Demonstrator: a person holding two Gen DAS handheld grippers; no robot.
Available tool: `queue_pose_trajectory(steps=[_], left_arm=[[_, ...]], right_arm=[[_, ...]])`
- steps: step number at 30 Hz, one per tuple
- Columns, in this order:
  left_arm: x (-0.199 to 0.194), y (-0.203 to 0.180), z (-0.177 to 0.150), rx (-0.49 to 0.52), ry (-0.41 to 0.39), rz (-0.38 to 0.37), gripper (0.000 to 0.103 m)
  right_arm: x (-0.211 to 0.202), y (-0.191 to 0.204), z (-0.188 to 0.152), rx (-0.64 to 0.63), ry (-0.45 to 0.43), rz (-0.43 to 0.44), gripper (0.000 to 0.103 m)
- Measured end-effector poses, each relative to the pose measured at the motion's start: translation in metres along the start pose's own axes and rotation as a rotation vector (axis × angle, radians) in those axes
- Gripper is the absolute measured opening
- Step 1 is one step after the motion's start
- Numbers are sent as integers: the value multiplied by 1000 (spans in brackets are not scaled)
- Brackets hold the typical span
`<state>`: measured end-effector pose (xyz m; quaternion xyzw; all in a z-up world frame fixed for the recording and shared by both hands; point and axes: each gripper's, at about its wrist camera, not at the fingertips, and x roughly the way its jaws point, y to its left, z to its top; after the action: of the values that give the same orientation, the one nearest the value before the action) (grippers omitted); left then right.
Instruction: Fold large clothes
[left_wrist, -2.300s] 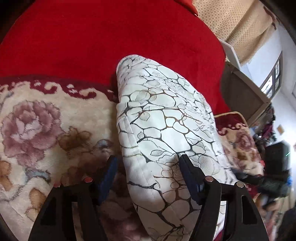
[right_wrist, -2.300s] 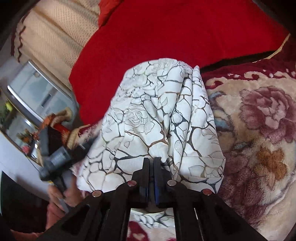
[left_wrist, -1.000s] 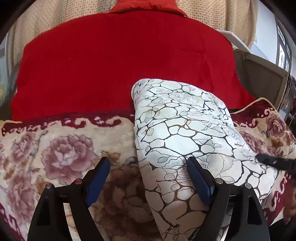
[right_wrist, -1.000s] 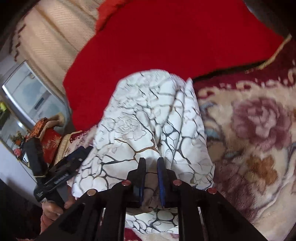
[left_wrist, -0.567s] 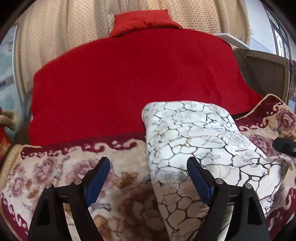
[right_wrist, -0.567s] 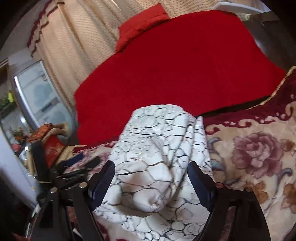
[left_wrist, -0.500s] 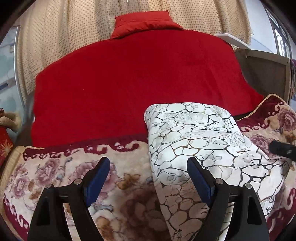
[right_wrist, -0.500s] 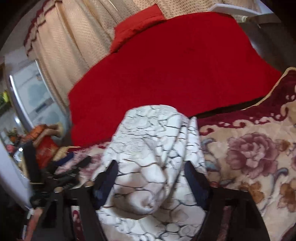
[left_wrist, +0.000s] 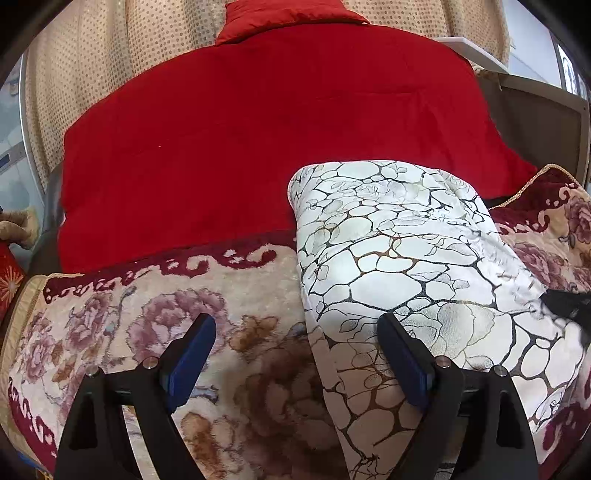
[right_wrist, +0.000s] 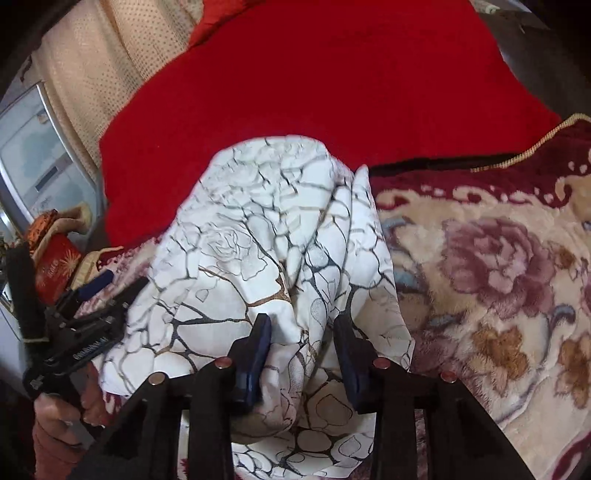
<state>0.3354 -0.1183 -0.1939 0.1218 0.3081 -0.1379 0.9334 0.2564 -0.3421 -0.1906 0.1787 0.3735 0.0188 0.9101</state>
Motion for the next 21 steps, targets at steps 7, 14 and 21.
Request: queue_pose_trajectory(steps=[7, 14, 21], left_arm=[[-8, -4, 2, 3, -13, 12, 89], [-13, -7, 5, 29, -39, 36, 89], [-14, -7, 7, 20, -44, 28, 89]], right_arm=[[-33, 5, 8, -15, -178, 59, 38], [4, 9, 1, -40, 3, 10, 39], [-11, -2, 4, 12, -41, 90, 40]])
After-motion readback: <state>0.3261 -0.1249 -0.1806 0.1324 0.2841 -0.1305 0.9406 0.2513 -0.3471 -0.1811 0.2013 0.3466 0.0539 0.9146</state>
